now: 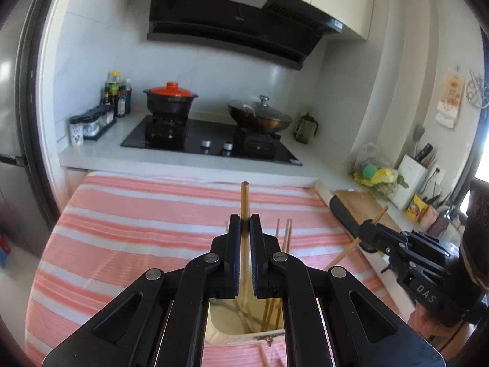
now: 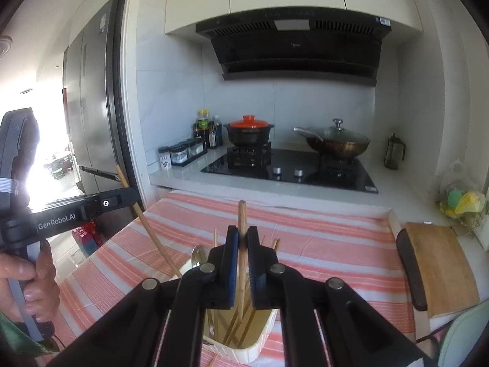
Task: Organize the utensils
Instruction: 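Carry both chopsticks over the cream holder while both grippers open to drop them in, then withdraw both open grippers from the holder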
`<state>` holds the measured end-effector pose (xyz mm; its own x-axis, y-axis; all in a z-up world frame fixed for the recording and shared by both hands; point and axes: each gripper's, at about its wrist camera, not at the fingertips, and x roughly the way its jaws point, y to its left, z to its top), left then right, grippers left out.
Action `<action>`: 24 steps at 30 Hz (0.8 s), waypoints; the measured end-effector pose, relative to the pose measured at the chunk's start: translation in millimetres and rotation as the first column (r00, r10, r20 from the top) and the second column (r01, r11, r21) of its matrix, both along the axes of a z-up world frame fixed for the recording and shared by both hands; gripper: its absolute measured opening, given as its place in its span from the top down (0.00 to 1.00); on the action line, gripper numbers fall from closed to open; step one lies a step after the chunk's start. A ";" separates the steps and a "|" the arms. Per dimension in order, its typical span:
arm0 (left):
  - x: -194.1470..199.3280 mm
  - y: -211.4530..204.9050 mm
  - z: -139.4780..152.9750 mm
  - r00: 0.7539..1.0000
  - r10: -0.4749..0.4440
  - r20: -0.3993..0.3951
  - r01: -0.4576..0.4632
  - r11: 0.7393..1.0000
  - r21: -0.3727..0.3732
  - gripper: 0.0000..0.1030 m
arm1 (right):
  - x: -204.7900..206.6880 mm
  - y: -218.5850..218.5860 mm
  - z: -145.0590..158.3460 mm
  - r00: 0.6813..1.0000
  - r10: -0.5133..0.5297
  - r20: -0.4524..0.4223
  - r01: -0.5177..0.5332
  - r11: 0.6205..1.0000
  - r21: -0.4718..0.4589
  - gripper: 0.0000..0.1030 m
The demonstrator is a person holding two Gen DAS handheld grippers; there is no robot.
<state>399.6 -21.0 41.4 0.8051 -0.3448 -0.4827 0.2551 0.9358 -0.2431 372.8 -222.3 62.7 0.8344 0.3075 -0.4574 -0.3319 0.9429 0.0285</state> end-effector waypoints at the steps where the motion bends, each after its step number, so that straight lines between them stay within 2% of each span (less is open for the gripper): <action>1: 5.6 -4.4 -7.2 1.000 -0.011 -0.025 0.011 1.000 0.010 0.96 | 7.0 1.0 -7.8 0.999 0.010 -0.036 -0.010 1.000 0.003 0.94; 4: 23.4 -18.8 -28.7 0.990 -0.053 -0.134 0.060 0.997 0.050 0.95 | 29.9 7.1 -32.4 0.986 0.040 -0.164 -0.038 0.999 0.016 0.94; 5: 28.3 -23.3 -34.8 0.984 -0.052 -0.171 0.064 0.996 0.066 0.91 | 38.5 10.4 -41.0 0.977 0.039 -0.211 -0.039 0.999 0.006 0.93; 6: 32.1 -25.9 -40.4 0.978 -0.048 -0.203 0.065 0.995 0.075 0.85 | 45.8 12.8 -48.1 0.968 0.029 -0.250 -0.032 0.999 -0.006 0.92; 7: 31.8 -26.7 -44.6 0.973 -0.039 -0.226 0.058 0.995 0.077 0.66 | 50.6 12.6 -53.0 0.963 0.013 -0.271 -0.015 1.000 -0.004 0.89; 9: 22.2 -18.9 -48.1 0.974 -0.022 -0.224 0.036 0.998 0.061 0.46 | 50.5 1.7 -55.4 0.959 -0.016 -0.282 0.034 0.998 0.059 0.62; 10: 14.0 -13.7 -48.3 0.977 -0.023 -0.213 0.036 0.998 0.058 0.41 | 45.4 -6.7 -54.4 0.962 -0.029 -0.271 0.060 0.992 0.107 0.57; 11: 5.7 -9.2 -49.3 0.978 -0.028 -0.209 0.043 0.997 0.067 0.39 | 39.2 -14.8 -52.1 0.966 -0.039 -0.256 0.077 0.987 0.139 0.53; 13: -14.9 1.4 -52.3 0.978 -0.031 -0.208 0.054 0.993 0.107 0.35 | 26.0 -27.8 -51.0 0.970 -0.058 -0.237 0.093 0.985 0.142 0.53; 17: -65.1 24.0 -76.6 0.967 -0.033 -0.252 0.089 0.972 0.216 0.25 | -16.2 -56.3 -61.6 0.968 -0.081 -0.237 0.102 0.992 0.074 0.53; 19: -96.0 36.3 -96.8 0.955 -0.030 -0.294 0.107 0.962 0.250 0.24 | -49.2 -69.3 -79.7 0.962 -0.097 -0.255 0.100 0.995 0.000 0.53; 22: -140.2 48.0 -133.8 0.925 -0.026 -0.379 0.131 0.958 0.254 0.23 | -111.1 -81.9 -121.3 0.947 -0.145 -0.286 0.114 0.986 -0.123 0.53; 24: -163.4 44.9 -155.9 0.902 -0.025 -0.430 0.144 0.958 0.247 0.23 | -150.9 -85.8 -150.5 0.934 -0.161 -0.319 0.121 0.983 -0.141 0.53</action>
